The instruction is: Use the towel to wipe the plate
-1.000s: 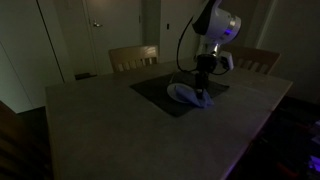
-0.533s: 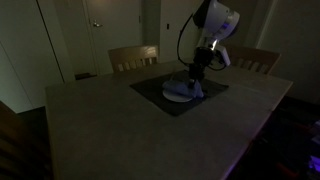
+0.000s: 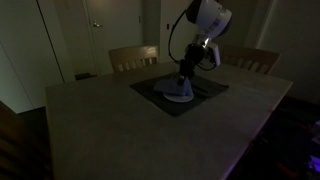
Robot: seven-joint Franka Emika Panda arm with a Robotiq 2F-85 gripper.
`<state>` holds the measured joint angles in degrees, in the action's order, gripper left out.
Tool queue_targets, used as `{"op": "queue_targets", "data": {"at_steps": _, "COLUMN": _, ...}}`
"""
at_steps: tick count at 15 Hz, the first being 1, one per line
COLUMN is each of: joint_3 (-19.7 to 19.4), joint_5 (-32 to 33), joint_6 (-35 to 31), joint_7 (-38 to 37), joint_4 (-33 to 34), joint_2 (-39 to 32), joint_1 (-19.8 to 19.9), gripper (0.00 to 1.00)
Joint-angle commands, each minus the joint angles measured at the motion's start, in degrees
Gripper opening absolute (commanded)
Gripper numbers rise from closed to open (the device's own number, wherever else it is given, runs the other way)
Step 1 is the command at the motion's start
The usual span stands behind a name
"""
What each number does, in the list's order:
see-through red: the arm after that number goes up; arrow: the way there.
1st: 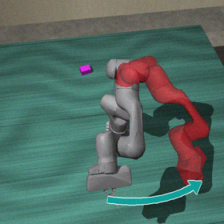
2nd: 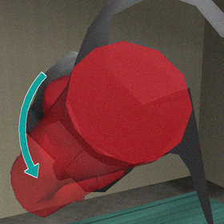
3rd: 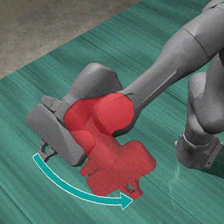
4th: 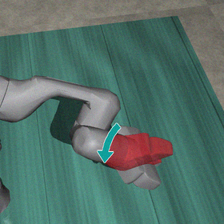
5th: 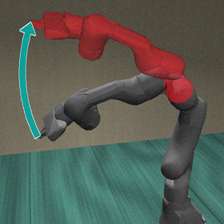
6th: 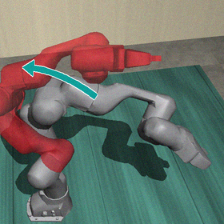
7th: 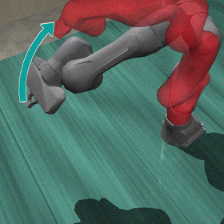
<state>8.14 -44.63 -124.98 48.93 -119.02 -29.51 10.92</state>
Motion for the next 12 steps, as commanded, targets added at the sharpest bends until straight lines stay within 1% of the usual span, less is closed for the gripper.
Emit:
{"op": "queue_targets", "data": {"at_steps": 1, "joint_3": 0.65, "joint_5": -3.9, "joint_6": 4.92, "joint_7": 6.59, "joint_4": 1.8, "joint_2": -3.58, "joint_1": 0.61, "gripper": 0.02}}
{"op": "queue_targets", "data": {"at_steps": 3, "joint_3": -0.47, "joint_5": -4.63, "joint_6": 5.07, "joint_7": 7.25, "joint_4": 1.04, "joint_2": -4.28, "joint_1": 0.0, "gripper": 0.02}}
{"op": "queue_targets", "data": {"at_steps": 8, "joint_3": -3.36, "joint_5": -5.86, "joint_6": 0.13, "joint_7": 4.71, "joint_4": -0.09, "joint_2": -3.7, "joint_1": -0.94, "gripper": 0.02}}
{"op": "queue_targets", "data": {"at_steps": 10, "joint_3": -4.14, "joint_5": -4.37, "joint_6": -1.12, "joint_7": 4.1, "joint_4": 0.45, "joint_2": -2.78, "joint_1": -1.49, "gripper": 0.02}}
{"op": "queue_targets", "data": {"at_steps": 12, "joint_3": -4.47, "joint_5": -2.33, "joint_6": -0.71, "joint_7": 3.37, "joint_4": 1.78, "joint_2": -1.67, "joint_1": -2.04, "gripper": 0.02}}
